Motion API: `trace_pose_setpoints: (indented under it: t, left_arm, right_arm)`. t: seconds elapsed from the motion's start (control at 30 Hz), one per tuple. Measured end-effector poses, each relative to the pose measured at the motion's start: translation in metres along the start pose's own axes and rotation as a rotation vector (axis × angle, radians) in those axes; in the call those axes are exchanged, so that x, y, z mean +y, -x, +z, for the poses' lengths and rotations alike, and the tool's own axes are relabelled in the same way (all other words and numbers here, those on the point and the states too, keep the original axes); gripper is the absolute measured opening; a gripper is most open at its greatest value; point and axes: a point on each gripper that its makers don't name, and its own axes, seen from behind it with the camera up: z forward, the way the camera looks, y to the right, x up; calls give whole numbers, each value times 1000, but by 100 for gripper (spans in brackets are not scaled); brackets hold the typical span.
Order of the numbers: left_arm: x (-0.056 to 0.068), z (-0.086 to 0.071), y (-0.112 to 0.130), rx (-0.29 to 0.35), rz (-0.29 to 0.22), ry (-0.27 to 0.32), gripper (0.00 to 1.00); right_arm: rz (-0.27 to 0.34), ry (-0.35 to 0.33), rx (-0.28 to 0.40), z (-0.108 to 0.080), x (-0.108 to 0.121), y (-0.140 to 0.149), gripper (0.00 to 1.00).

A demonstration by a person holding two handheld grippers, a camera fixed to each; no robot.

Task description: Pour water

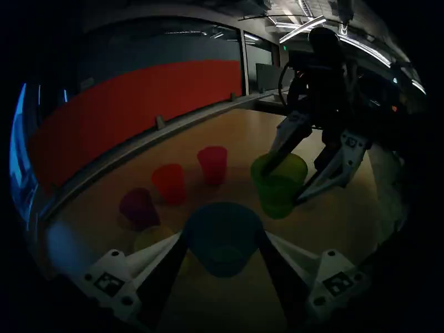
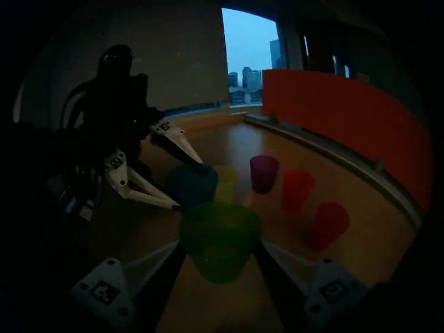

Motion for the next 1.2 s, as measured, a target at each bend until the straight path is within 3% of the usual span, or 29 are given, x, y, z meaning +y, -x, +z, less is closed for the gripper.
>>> trace_pose_setpoints:
  t: [0.47,1.2]
  left_arm:
    - [10,20,26,-66,0,38,89]
    - [11,30,44,-114,18,54,91]
  right_arm:
    - [3,9,-81,7,8,26,98]
    - [-18,28,-145,13,12,49,98]
